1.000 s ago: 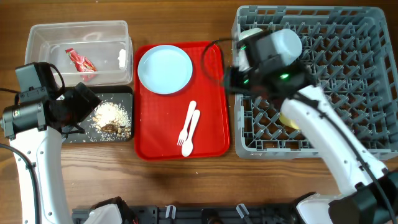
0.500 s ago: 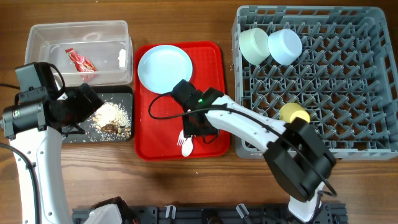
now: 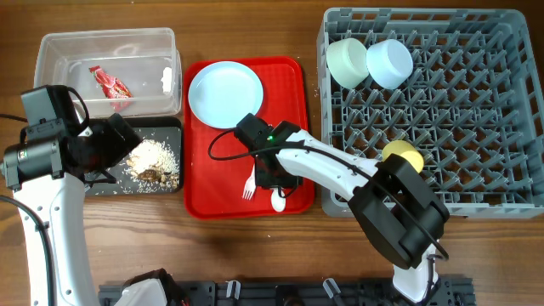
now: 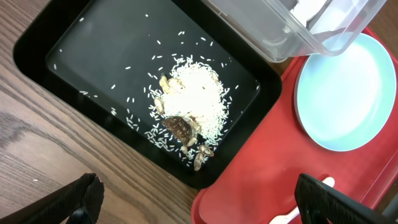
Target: Sort waste into correct bins and load items into the dishwasher rack
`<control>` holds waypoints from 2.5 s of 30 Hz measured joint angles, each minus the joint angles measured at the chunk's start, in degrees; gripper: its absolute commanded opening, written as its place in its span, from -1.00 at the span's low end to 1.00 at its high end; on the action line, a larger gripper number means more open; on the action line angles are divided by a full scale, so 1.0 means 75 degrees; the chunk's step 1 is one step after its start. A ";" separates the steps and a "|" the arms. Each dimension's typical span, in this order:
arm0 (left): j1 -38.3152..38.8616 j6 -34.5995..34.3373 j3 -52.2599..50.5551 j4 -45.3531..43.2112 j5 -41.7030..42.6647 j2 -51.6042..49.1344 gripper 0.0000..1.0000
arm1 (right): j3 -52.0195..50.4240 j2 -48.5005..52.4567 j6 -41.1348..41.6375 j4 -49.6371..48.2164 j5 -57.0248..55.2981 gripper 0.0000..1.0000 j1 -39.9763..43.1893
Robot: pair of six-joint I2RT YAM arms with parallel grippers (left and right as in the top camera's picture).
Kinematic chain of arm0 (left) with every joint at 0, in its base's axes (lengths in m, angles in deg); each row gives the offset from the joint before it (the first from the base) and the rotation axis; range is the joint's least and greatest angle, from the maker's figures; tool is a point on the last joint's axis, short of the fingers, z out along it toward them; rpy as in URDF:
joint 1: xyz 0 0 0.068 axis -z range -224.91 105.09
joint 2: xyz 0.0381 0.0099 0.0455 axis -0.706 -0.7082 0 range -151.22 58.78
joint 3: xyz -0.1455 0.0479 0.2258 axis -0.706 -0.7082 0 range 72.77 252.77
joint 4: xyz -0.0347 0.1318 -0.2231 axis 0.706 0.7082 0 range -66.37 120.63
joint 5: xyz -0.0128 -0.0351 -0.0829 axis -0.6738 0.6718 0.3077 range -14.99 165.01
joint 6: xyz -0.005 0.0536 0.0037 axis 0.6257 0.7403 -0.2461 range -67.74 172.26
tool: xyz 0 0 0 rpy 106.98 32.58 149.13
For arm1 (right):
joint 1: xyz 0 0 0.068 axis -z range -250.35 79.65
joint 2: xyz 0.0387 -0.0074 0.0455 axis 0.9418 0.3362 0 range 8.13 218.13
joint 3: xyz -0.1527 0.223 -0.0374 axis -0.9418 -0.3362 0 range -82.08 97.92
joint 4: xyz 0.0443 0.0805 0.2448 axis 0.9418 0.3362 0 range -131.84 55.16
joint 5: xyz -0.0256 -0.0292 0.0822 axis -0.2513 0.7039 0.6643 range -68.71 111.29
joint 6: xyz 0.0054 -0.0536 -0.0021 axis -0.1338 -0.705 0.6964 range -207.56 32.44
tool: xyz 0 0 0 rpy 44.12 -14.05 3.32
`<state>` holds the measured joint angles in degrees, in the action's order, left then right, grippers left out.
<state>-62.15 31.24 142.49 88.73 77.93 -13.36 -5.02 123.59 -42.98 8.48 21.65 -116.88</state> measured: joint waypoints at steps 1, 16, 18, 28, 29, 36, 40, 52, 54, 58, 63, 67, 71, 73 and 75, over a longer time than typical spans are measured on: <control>0.0000 0.0000 0.0000 0.0003 0.0000 0.0000 1.00 | 0.0000 0.0000 0.0026 0.0000 0.0003 -0.91 0.0000; 0.0000 0.0003 0.0000 0.0003 0.0003 0.0000 1.00 | 0.0009 -0.2771 -0.1469 0.0510 -0.0093 -0.91 0.1332; 0.0000 0.0003 0.0000 0.0000 0.0003 0.0000 1.00 | 0.0058 -0.3459 -0.1848 0.0603 -0.0143 -0.91 0.1923; 0.0000 0.0003 0.0000 0.0003 0.0003 0.0000 1.00 | -0.0860 -0.2827 -0.2809 0.0781 -0.0350 -0.82 0.3025; 0.0000 0.0003 0.0000 0.0003 0.0003 0.0000 1.00 | -0.0863 -0.2777 -0.2812 0.0758 -0.0391 -0.54 0.3025; 0.0000 0.0023 0.0000 0.0003 0.0003 0.0000 0.99 | -0.0863 -0.2771 -0.2844 0.0691 -0.0726 0.09 0.3077; 0.0000 0.0026 0.0000 0.0003 0.0003 0.0000 1.00 | -0.0466 -0.2777 -0.2882 0.0705 -0.0761 0.11 0.3072; 0.0000 0.0026 0.0000 0.0003 0.0003 0.0000 1.00 | 0.0210 -0.2381 -0.2366 -0.0787 0.0935 0.23 0.1183; 0.0000 0.0026 0.0000 0.0000 0.0003 0.0000 1.00 | 0.0210 -0.1614 -0.2092 -0.0930 0.0772 0.23 0.0612; 0.0000 0.0026 0.0000 0.0003 0.0003 0.0000 1.00 | 0.0210 -0.0437 -0.1157 -0.0982 0.0294 0.19 -0.0073; 0.0000 0.0026 0.0000 0.0003 0.0003 0.0000 1.00 | 0.0277 0.0210 -0.0446 -0.0947 0.0041 -0.38 -0.0178; 0.0000 0.0026 0.0000 0.0003 0.0003 0.0000 1.00 | 0.0283 0.0210 -0.0105 -0.0335 -0.0262 -0.89 -0.0178; 0.0000 0.0026 0.0000 0.0003 0.0003 0.0000 1.00 | 0.0283 0.0178 -0.0096 -0.0219 -0.0312 -0.91 -0.0122; 0.0000 0.0026 0.0000 0.0003 0.0003 0.0000 1.00 | 0.0280 0.0105 -0.0274 -0.0189 -0.0318 -0.91 -0.0050; 0.0000 0.0026 0.0000 0.0000 0.0003 0.0000 1.00 | 0.0271 -0.0213 -0.0472 -0.0035 -0.0315 -0.91 0.0058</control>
<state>-62.15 31.44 142.49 88.73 77.95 -13.36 -2.99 122.00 -46.52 8.22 19.29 -116.44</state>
